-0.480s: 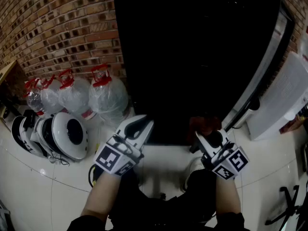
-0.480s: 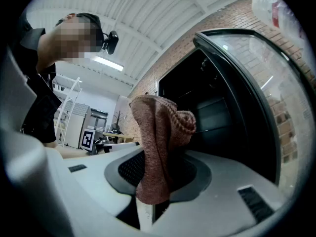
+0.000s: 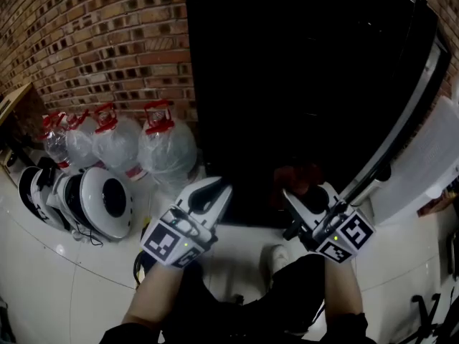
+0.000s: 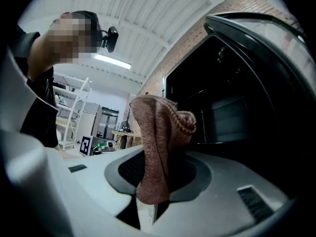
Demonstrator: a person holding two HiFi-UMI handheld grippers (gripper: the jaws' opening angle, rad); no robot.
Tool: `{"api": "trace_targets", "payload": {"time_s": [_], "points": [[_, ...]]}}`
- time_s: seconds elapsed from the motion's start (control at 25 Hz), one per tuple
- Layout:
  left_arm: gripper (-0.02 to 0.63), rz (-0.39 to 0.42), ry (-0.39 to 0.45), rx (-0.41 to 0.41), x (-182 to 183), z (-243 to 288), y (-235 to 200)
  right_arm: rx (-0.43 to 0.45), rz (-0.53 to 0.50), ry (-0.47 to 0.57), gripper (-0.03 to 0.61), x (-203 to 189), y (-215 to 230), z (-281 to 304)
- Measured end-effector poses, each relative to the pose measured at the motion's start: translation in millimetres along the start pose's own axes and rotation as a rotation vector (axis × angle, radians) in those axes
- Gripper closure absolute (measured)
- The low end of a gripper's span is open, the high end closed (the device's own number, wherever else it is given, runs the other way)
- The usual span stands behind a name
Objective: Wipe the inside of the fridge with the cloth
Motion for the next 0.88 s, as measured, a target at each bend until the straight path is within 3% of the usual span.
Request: {"api": "trace_targets", "payload": {"time_s": [0.36, 0.48, 0.68, 0.88], "points": [[0.568, -0.020, 0.005, 0.104, 6, -18, -30, 0.120, -0.105, 0.037, 0.454, 47, 38, 77], [0.568, 0.004, -0.018, 0.152, 9, -24, -41, 0.136, -0.123, 0.060, 0.454, 69, 60, 108], [0.568, -0.032, -0.004, 0.188, 9, -27, -64, 0.131, -0.114, 0.055, 0.454, 82, 89, 164], [0.568, 0.103, -0.038, 0.135, 33, 5, -56, 0.199, -0.144, 0.062, 0.454, 88, 100, 202]]}}
Point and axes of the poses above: the fingertips, and each gripper's own axes: z forward along the fingers, y to its right, x out of its top, the point moved 8 cm from there along -z, backward along the fingers, and after that the axes turned 11 degrees about -z, right-handed, at the moved point
